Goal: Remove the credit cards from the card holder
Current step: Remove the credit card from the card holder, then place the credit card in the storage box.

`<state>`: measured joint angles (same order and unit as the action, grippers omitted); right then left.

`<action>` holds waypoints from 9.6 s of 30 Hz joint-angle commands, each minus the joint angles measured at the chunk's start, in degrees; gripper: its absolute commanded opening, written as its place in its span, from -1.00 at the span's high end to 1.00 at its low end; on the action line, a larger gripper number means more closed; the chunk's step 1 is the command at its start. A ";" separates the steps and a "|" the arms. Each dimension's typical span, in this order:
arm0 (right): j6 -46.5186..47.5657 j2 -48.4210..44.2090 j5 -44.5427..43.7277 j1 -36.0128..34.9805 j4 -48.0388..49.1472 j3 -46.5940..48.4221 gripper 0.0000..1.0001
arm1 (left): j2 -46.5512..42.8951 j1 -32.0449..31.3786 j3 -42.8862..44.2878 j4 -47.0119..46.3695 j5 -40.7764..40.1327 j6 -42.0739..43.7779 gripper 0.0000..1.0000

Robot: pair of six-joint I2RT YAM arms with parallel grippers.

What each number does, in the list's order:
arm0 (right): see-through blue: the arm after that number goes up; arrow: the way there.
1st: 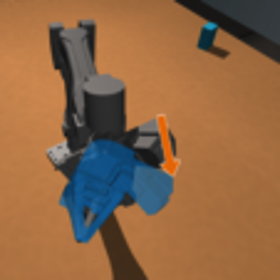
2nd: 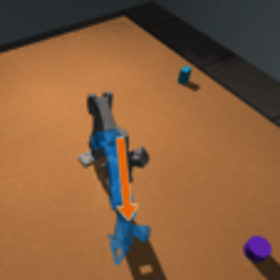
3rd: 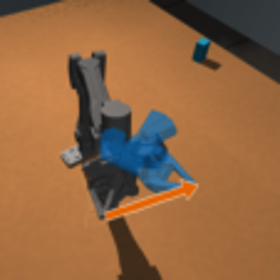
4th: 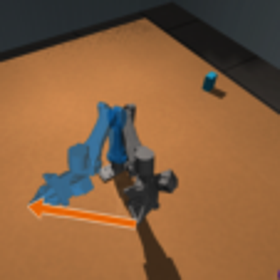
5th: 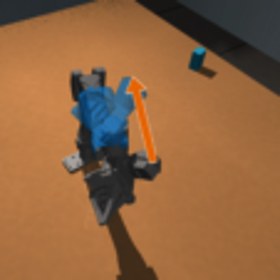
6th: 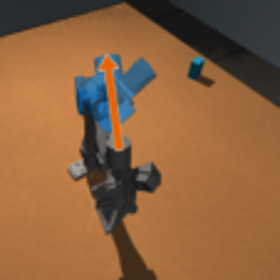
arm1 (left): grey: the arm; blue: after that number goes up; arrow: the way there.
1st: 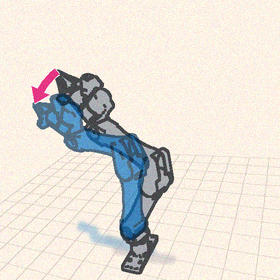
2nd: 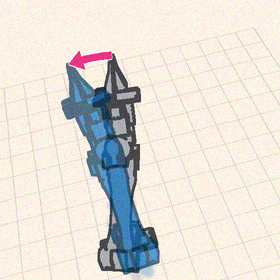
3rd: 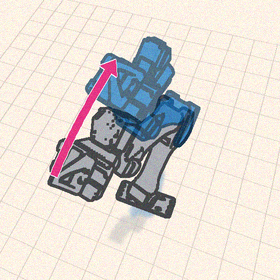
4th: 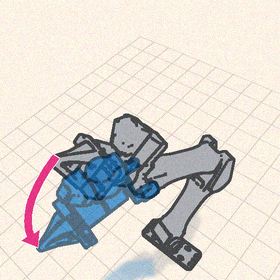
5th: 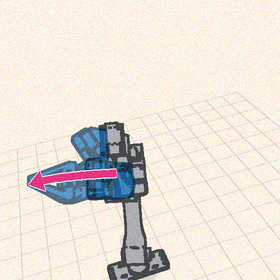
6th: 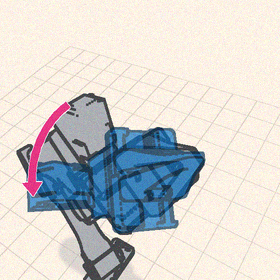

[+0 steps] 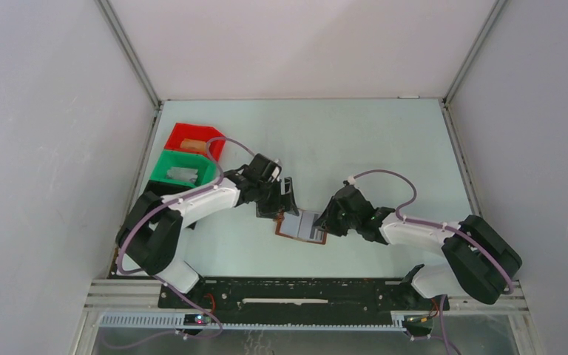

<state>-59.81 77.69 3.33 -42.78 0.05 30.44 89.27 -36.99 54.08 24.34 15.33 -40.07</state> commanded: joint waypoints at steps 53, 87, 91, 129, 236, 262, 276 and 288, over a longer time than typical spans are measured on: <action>7.12 14.01 3.91 -4.37 5.60 20.82 0.32 | -16.72 12.95 1.05 13.81 0.19 10.42 -0.65; -6.67 16.33 7.67 1.72 11.48 7.14 0.40 | 8.75 7.31 -4.61 -6.84 4.48 -0.71 0.14; -7.53 17.44 7.43 1.24 11.43 7.18 0.35 | 10.37 7.46 -5.76 -7.36 4.11 -1.07 0.14; -11.82 18.98 -2.40 -3.31 -4.02 11.73 0.23 | 5.80 6.74 -7.94 -5.47 0.54 0.32 0.09; -5.26 -7.96 38.98 11.91 48.20 -3.32 1.00 | -16.51 7.81 -7.68 -21.24 37.45 -5.02 -0.06; 3.69 -13.69 27.55 17.91 19.87 -3.32 -0.38 | -20.96 33.52 1.57 8.69 29.88 7.43 1.00; 9.32 -18.95 27.71 21.85 8.55 -3.53 -0.37 | -1.98 57.20 16.27 14.32 8.45 9.23 1.00; 9.43 -20.48 29.32 23.96 7.87 -5.09 -0.37 | 11.46 60.27 23.88 7.78 5.69 5.35 1.00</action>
<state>-51.66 59.22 31.97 -19.53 7.90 25.58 97.41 22.35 74.59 36.23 20.95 -33.17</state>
